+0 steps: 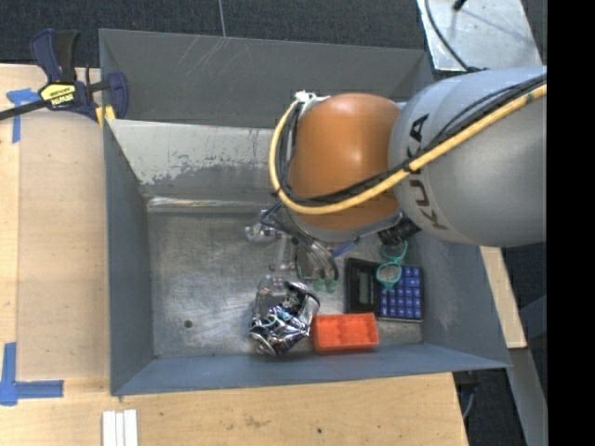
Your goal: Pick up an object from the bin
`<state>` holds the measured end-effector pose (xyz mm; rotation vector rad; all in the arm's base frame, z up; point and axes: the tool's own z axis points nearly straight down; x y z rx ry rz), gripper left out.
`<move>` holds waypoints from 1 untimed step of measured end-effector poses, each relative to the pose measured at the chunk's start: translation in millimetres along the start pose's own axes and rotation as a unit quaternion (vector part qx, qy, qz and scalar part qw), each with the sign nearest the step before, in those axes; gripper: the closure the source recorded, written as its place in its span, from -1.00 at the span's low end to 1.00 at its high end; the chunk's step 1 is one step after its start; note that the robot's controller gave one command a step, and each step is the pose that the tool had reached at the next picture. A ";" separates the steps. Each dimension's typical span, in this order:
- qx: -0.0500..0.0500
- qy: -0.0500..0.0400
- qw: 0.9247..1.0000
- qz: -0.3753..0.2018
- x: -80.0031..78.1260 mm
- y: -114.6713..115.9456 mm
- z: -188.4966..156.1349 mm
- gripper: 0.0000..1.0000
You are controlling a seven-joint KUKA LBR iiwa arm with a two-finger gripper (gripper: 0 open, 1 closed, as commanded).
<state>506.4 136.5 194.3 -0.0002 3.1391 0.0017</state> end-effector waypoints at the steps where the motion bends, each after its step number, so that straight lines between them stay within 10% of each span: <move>1: -0.001 -0.004 0.996 -0.092 -23.0 -1.4 22.9 -1.00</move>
Offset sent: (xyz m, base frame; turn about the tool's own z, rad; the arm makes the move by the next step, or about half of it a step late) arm -0.0068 0.0455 -0.0179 -0.4389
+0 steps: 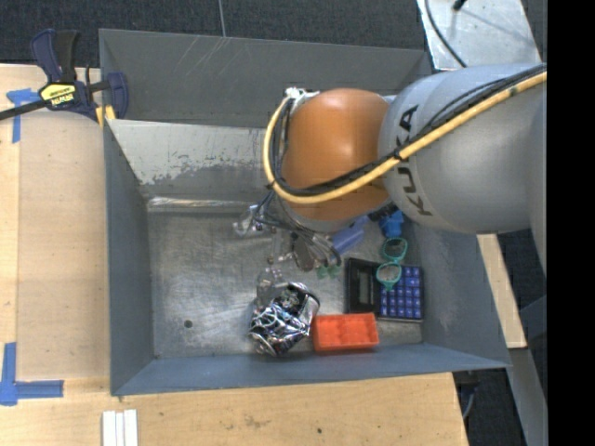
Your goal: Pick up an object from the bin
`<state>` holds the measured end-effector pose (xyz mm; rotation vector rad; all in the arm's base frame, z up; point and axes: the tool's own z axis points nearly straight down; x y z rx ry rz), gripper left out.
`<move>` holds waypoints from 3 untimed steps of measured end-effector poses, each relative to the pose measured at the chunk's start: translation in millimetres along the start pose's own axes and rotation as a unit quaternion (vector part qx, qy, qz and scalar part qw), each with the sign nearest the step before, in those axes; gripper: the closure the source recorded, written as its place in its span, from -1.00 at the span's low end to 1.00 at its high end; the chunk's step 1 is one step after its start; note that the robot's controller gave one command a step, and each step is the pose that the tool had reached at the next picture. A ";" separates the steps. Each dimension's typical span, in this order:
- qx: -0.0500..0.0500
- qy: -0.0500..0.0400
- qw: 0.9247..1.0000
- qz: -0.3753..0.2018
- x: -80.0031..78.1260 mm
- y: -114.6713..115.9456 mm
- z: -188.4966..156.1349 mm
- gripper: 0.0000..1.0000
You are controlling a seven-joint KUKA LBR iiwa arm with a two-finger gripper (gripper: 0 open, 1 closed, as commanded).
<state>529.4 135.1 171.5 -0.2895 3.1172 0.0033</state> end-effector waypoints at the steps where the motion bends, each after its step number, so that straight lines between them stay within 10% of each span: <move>1: 0.000 0.007 0.993 -0.119 14.6 37.9 4.1 -1.00; 2: -0.001 0.001 0.976 -0.218 16.0 22.9 43.1 -1.00; 3: -0.001 0.003 0.938 -0.345 25.6 11.2 93.7 -1.00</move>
Offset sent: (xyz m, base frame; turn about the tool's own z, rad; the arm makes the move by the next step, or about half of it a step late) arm -0.0172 -0.0120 -0.0947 -0.6064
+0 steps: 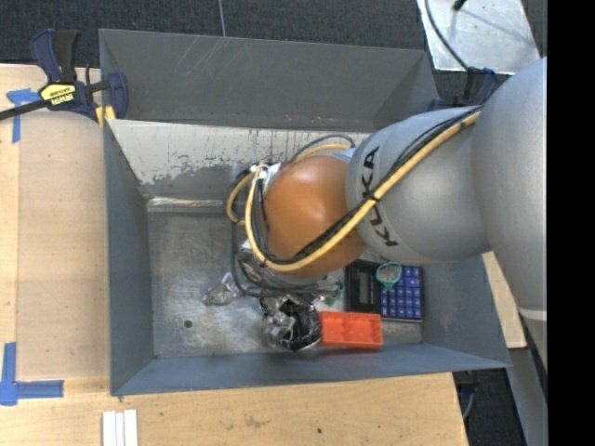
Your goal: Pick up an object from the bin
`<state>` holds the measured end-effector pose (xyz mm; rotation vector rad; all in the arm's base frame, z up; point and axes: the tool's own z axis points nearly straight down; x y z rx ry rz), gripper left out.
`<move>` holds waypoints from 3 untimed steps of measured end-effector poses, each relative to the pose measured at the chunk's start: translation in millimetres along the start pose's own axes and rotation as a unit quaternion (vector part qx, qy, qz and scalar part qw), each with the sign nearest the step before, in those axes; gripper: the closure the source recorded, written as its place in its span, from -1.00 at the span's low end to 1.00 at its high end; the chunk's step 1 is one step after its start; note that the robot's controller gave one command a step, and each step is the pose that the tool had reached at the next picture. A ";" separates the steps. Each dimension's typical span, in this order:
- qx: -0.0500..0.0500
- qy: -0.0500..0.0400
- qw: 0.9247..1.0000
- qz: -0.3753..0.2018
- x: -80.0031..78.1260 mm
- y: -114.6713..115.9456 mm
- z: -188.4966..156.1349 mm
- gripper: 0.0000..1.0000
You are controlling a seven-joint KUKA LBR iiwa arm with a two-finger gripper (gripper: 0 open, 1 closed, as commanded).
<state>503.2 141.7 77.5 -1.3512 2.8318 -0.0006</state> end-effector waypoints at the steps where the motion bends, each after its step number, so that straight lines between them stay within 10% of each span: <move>1: 0.000 -0.004 1.000 -0.024 0.5 -1.0 10.9 -1.00; 2: -0.001 0.000 0.910 -0.416 0.2 -18.8 -48.8 1.00; 3: -0.002 0.000 0.910 -0.415 0.6 -18.2 -48.0 1.00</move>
Offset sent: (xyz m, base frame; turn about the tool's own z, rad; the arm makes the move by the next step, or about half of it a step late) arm 0.0134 -0.0122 0.0479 -0.8602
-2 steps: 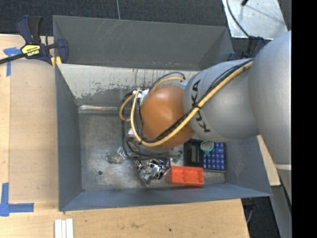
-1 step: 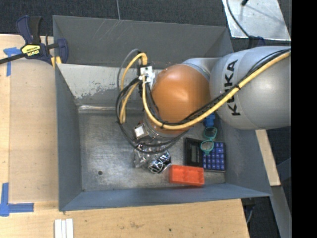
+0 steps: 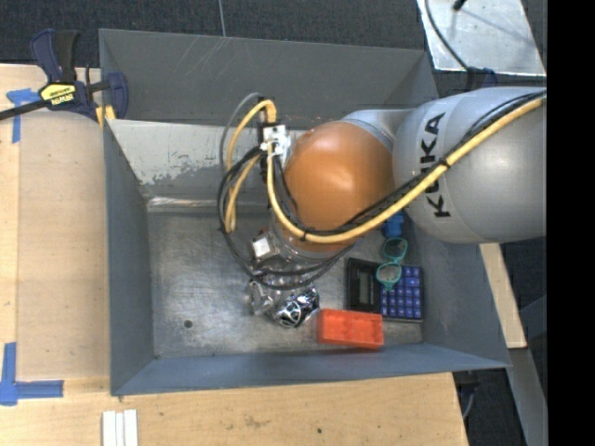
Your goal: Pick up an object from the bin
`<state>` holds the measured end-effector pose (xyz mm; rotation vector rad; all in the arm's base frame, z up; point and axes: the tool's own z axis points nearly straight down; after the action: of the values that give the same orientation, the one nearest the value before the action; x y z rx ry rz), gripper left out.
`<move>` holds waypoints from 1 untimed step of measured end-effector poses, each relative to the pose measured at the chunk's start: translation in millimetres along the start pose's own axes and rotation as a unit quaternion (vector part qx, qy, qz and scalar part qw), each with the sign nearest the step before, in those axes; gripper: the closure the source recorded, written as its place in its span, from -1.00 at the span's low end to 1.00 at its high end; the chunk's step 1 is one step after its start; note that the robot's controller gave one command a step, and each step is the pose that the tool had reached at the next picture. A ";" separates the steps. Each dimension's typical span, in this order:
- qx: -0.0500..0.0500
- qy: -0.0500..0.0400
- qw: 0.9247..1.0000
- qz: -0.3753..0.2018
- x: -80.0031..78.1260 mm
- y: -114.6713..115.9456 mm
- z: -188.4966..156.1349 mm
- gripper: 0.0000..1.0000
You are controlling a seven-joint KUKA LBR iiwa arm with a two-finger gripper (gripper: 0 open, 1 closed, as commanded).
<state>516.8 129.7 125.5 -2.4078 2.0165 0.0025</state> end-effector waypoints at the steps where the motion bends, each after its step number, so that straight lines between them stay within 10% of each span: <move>1: 0.002 0.000 0.997 -0.077 51.0 -35.6 -50.3 -1.00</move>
Offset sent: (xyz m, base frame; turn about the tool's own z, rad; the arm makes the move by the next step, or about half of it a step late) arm 0.0000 0.0000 0.0000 0.0000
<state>560.9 85.7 175.7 -2.5533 1.8236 -0.0004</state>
